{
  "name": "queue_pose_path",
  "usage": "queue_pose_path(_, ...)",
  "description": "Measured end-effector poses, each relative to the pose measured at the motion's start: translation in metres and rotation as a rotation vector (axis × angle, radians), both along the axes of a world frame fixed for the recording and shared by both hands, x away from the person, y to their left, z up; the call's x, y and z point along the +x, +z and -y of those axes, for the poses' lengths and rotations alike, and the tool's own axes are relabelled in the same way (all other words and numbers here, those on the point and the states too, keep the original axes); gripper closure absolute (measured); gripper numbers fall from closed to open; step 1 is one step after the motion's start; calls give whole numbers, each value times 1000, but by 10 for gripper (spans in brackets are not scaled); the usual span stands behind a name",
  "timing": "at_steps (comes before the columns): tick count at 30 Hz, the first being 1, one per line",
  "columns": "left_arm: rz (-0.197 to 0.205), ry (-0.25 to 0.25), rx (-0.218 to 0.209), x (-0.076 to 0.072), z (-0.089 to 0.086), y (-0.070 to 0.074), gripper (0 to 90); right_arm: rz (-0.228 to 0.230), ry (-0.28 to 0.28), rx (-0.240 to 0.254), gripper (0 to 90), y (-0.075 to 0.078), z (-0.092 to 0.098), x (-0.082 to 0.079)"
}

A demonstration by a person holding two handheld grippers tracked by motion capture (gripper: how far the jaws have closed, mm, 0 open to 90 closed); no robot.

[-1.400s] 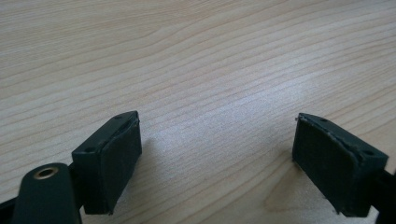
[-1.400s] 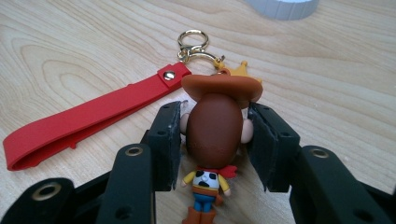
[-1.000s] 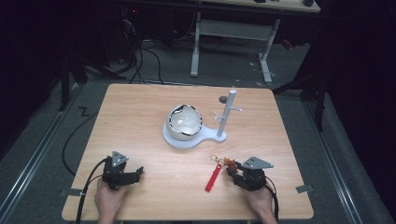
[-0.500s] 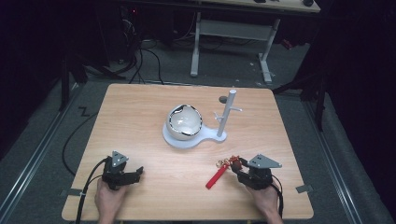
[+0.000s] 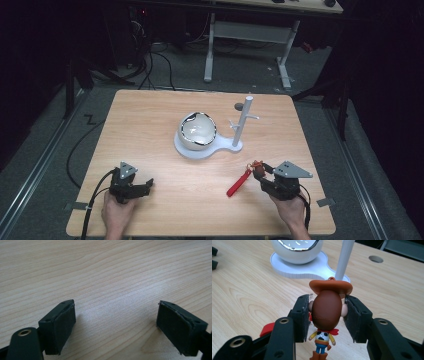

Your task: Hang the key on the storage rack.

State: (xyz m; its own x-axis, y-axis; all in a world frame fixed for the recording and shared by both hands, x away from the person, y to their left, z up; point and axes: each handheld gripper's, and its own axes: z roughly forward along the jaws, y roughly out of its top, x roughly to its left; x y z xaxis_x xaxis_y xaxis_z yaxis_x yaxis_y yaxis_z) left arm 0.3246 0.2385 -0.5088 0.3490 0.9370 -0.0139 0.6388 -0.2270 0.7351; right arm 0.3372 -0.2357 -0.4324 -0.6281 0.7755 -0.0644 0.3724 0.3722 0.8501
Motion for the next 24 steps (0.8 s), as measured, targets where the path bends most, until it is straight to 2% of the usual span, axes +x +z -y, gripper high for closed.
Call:
queue_pose_path(10, 0, 0, 0, 0, 0, 0, 163, 42, -10, -16, 570, 17, 6, 1)
queue_pose_path(24, 0, 0, 0, 0, 0, 0, 163, 88, -20, 27, 570, 48, 21, 8)
